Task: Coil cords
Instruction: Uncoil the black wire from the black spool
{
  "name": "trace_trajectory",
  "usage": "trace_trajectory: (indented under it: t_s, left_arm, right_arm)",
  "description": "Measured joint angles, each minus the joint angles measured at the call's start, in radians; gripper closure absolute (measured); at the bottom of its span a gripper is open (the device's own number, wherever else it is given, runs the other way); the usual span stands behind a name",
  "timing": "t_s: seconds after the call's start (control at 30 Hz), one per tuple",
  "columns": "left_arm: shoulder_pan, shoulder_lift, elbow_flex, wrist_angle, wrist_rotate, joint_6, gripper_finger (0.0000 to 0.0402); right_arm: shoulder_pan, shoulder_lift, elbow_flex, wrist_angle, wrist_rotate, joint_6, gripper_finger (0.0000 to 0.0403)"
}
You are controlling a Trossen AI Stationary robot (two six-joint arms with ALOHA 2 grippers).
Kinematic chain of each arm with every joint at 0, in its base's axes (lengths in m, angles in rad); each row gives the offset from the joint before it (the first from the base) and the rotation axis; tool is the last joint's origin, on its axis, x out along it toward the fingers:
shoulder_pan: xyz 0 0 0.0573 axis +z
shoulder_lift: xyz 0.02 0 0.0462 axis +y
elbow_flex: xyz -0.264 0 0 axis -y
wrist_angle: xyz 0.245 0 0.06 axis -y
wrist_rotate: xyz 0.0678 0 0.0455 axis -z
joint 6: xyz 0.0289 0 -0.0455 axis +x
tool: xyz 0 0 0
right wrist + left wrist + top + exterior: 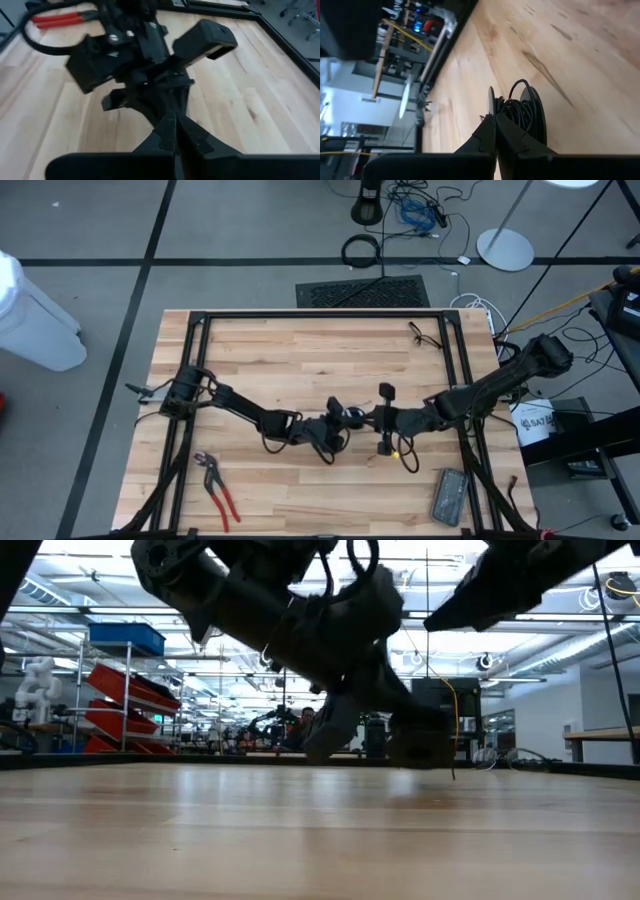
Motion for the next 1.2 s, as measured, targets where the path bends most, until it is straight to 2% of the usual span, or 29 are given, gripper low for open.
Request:
trace_trajectory:
  t_s: [0.3, 0.43, 0.67, 0.93, 1.2]
  left_arm:
    - [-0.029, 0.000, 0.066, 0.000, -0.041, -0.052, 0.0401]
    - [-0.046, 0.000, 0.097, 0.001, -0.048, -0.079, 0.0402]
    - [-0.090, -0.028, 0.156, -0.003, -0.107, -0.095, 0.0402]
    - [-0.152, -0.189, 0.161, 0.001, -0.143, -0.257, 0.0402]
    - [-0.213, -0.297, 0.161, 0.000, -0.326, -0.347, 0.0402]
  right_arm:
    - [0.017, -0.030, 0.231, -0.443, 0.003, 0.138, 0.0403]
    - [0.041, -0.064, 0.277, -0.558, 0.002, 0.197, 0.0403]
    - [0.098, -0.170, 0.298, -0.570, 0.008, 0.225, 0.0403]
    - [0.209, -0.209, 0.298, -0.600, 0.102, 0.285, 0.0403]
    - [0.277, -0.146, 0.297, -0.594, 0.186, 0.346, 0.0403]
